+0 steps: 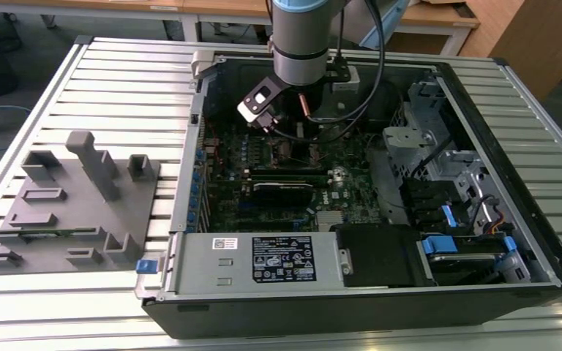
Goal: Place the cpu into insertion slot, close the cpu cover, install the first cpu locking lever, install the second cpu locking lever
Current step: 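Place the cpu into insertion slot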
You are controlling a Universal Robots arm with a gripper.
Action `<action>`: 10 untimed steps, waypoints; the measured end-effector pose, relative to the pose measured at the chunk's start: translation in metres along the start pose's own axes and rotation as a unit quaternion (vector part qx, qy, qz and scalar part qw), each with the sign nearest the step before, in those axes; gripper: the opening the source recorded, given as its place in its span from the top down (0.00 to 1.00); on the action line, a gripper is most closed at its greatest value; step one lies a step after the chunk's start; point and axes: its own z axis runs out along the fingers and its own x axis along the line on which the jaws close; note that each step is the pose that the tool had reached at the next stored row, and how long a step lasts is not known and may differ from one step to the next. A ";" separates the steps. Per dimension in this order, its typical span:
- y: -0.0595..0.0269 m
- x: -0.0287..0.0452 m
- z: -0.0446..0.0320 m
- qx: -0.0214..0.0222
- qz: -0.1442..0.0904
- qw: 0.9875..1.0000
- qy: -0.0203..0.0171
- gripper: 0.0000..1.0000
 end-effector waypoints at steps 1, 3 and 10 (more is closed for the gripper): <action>0.0002 0.0000 0.0001 0.000 0.000 1.000 0.000 0.46; 0.0007 0.0000 0.0001 0.000 0.000 1.000 0.000 0.46; 0.0024 0.0000 0.0002 0.000 0.000 1.000 0.000 0.46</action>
